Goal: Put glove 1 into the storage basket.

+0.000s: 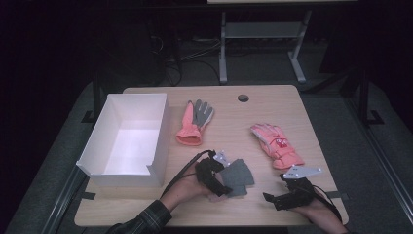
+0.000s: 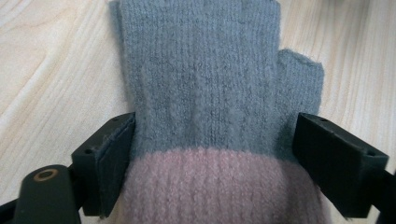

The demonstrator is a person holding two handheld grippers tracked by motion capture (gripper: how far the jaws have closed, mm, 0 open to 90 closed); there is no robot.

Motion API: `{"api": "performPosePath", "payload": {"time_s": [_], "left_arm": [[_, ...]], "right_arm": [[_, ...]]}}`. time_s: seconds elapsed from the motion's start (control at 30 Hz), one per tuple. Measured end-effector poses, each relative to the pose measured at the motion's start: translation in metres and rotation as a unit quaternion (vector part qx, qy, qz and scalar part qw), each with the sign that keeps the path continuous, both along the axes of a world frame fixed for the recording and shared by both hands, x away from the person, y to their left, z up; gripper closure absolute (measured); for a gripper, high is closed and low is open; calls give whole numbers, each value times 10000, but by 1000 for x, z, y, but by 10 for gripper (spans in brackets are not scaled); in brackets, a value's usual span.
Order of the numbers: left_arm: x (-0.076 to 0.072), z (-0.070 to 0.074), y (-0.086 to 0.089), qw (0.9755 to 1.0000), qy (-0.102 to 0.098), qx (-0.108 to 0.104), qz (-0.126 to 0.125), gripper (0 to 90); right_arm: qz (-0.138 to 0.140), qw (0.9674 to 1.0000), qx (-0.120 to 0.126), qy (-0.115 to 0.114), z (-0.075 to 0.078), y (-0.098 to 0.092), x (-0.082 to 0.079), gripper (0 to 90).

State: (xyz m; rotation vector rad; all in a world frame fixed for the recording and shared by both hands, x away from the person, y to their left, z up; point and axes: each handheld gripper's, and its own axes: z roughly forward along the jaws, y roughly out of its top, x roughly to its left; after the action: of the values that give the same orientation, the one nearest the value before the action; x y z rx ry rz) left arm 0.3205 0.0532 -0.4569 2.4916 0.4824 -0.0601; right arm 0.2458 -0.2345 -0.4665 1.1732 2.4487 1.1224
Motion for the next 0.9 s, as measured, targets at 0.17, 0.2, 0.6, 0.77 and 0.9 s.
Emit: {"api": "performPosePath", "payload": {"time_s": [0.17, 0.2, 0.6, 0.77, 0.9], "left_arm": [[-2, 1, 0, 10000, 5, -5, -39, 213], [-2, 2, 0, 10000, 13, -5, -74, 232], [0, 6, -1, 9991, 411, -38, -137, 557], [1, 9, -1, 9989, 462, -8, -122, 572], [1, 13, 0, 9985, 542, -74, -64, 586]], "right_arm": [[8, 10000, 1, 8, 0, 1, 0, 38], [12, 10000, -2, 5, 0, 1, 0, 38], [23, 10000, -21, 17, 0, 2, 0, 44], [31, 10000, -23, -4, -1, 0, 0, 44], [-2, 10000, -15, 5, 0, -1, -1, 44]]}}
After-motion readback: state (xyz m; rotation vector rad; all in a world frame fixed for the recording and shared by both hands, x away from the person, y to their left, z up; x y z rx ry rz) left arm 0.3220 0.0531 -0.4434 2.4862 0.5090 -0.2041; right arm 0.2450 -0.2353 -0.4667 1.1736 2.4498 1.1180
